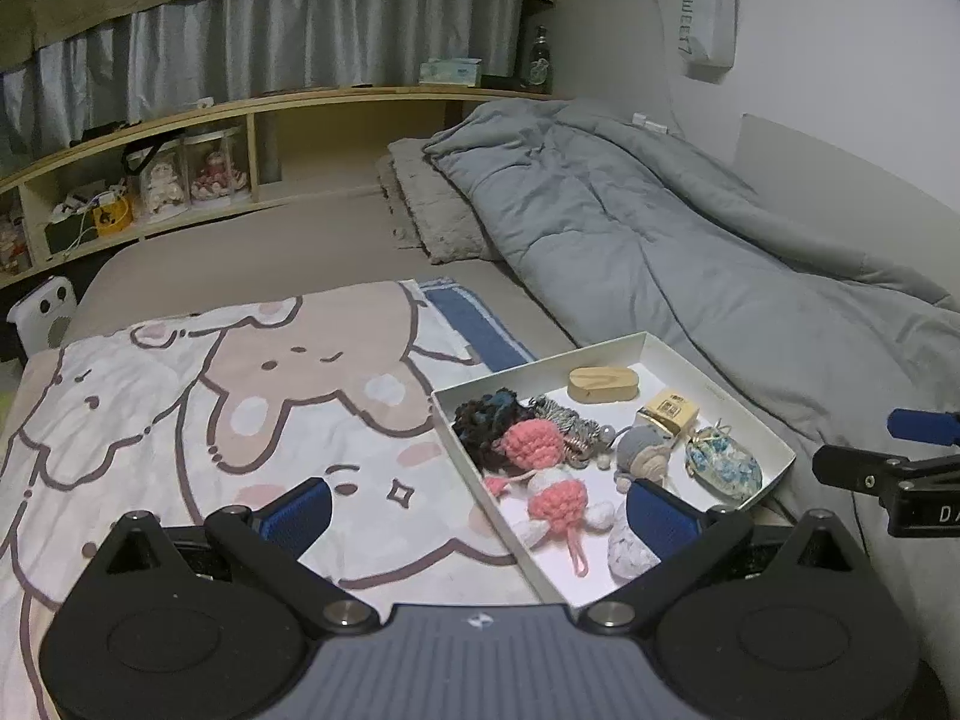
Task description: Organize objects
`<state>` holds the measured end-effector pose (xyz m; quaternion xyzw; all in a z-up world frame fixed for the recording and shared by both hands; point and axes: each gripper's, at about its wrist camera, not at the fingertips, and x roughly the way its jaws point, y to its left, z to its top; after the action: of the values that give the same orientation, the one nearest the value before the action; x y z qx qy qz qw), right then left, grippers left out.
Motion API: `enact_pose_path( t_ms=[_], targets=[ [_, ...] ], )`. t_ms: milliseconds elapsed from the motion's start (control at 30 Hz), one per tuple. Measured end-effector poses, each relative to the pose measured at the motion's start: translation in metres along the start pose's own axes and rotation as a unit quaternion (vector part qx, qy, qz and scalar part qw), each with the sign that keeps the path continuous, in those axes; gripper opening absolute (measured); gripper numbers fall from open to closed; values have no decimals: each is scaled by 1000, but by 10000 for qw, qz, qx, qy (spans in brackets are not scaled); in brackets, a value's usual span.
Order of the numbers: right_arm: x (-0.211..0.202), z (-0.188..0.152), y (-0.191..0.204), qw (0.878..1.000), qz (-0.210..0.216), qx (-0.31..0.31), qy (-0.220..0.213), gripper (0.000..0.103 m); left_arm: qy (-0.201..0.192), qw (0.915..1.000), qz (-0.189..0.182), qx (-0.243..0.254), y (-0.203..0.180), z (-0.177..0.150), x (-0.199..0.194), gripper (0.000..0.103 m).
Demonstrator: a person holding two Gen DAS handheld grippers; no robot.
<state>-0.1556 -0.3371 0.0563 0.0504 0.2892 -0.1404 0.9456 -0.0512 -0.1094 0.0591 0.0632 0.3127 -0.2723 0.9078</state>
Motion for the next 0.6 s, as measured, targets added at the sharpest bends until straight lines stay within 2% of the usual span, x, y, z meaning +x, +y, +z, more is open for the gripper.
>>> enact_pose_path(
  t_ms=[267,600],
  targets=[
    [-1,-19,11,9998,-184,23,62,103,98,9996,277,-8,10,-18,0,103],
    [0,-38,21,9994,-326,118,38,103,125,9992,371,31,14,-36,2,103]
  ],
)
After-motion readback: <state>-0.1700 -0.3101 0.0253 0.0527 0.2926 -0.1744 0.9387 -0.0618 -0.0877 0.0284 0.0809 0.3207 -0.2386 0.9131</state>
